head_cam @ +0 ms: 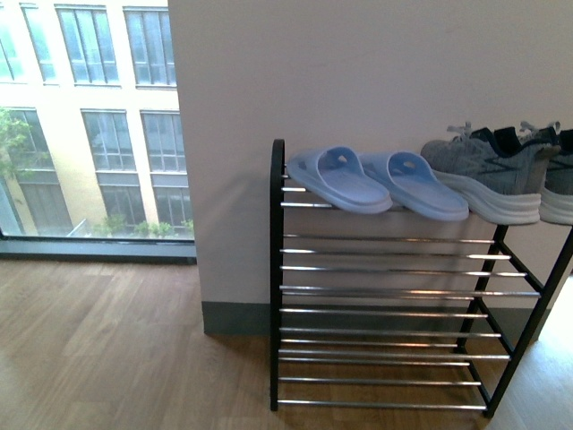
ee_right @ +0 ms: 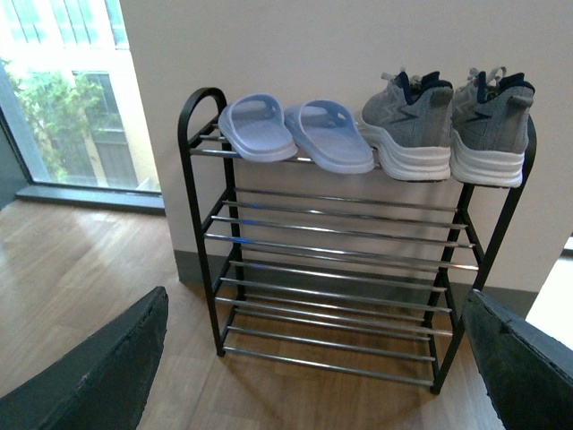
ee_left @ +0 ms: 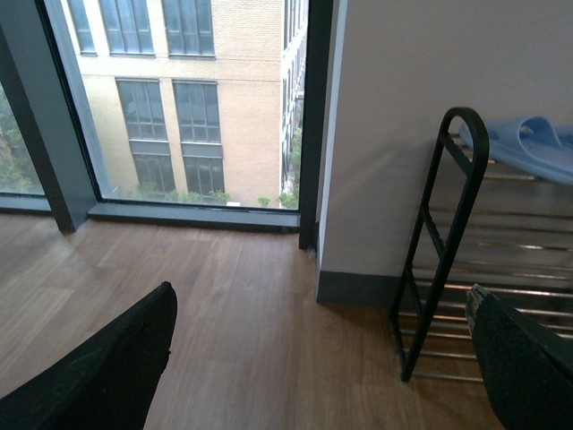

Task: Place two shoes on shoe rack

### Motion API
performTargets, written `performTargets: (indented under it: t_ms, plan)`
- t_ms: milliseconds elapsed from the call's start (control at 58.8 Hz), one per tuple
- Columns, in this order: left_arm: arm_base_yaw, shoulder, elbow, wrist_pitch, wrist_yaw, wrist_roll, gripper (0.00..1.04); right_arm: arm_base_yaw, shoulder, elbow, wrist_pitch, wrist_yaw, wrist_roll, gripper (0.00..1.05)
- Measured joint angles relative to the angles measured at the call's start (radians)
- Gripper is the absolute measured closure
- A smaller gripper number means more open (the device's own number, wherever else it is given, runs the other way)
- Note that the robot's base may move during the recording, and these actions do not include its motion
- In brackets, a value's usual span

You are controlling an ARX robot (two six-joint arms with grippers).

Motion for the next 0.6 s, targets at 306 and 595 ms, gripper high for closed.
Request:
performTargets:
  t_ms: [306,595]
  plan:
    - [0.000,0.000,0.000,0.000,0.000,0.000,0.09,0.000,0.000,0.000,0.000,0.000,0.000,0.09]
    - [0.000,0.000,0.000,0.000,0.000,0.000,0.09,0.000,0.000,0.000,-0.001,0.000,0.000,0.09]
